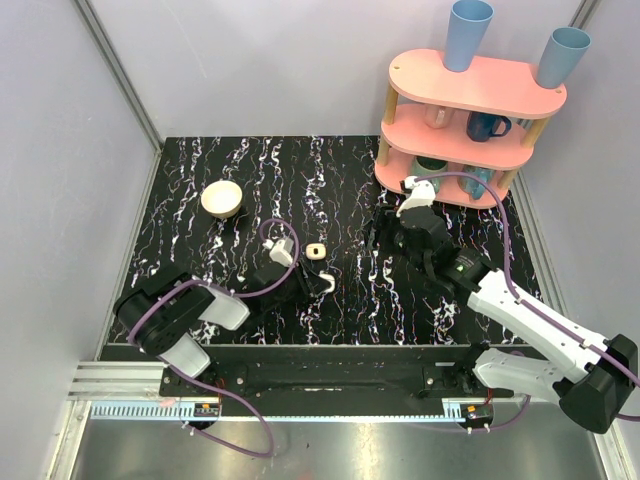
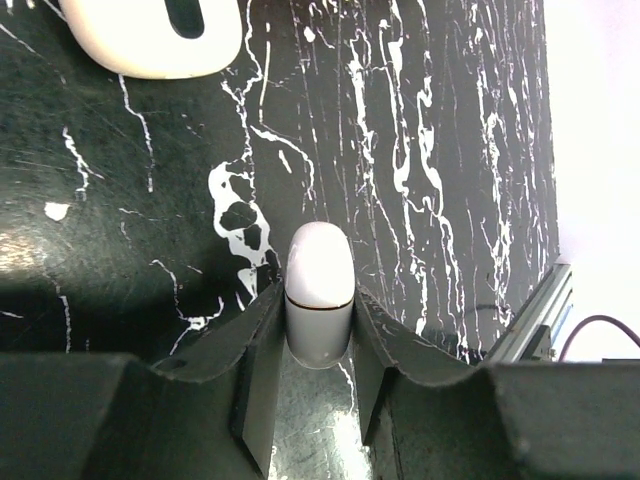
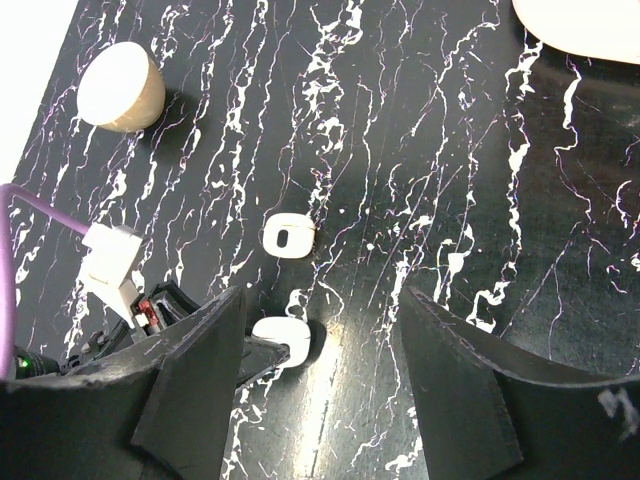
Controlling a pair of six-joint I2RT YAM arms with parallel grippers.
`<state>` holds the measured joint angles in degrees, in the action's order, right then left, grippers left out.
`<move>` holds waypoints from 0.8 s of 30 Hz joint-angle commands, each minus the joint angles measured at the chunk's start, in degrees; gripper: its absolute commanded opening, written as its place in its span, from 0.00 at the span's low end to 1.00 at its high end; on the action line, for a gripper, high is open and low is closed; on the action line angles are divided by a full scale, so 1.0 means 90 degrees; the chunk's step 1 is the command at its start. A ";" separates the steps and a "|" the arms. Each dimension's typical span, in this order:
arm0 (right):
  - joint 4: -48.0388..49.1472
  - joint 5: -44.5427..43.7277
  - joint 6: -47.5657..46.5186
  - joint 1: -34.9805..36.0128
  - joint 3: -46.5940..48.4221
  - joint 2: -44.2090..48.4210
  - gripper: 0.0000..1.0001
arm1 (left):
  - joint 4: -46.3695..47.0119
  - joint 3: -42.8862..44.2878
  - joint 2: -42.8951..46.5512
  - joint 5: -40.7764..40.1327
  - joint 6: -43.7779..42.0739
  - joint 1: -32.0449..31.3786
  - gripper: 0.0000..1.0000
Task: Insert the wireless bluetooth earbuds into the charging case
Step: Place the charging case with the earbuds at the center of the board, then reset both arms
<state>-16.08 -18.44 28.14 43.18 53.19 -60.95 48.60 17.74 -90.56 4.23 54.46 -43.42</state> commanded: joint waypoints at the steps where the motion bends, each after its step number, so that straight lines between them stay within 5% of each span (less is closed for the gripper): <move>1: 0.0292 0.0134 0.0067 -0.0032 0.0018 -0.0015 0.70 | 0.0069 0.0119 0.0112 -0.0050 -0.0113 0.0117 0.36; 13: 0.0292 0.0144 0.0067 -0.0042 0.0037 -0.0083 0.70 | -0.1101 0.0148 0.0804 -0.0459 -0.0668 0.0225 0.46; 22: 0.0234 -0.0148 -0.0089 -0.0168 0.0028 -0.0191 0.74 | -0.4030 0.0655 0.3030 -0.2168 -0.2122 0.0273 0.61; 24: 0.0195 -0.0227 -0.0206 -0.0421 -0.0021 -0.0162 0.75 | -0.4529 0.0899 0.3594 -0.2577 -0.2368 0.0274 0.97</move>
<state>-15.75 -17.69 28.12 42.37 53.17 -62.52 19.22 20.29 -66.08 -8.36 40.69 -41.39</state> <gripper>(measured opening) 0.740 0.738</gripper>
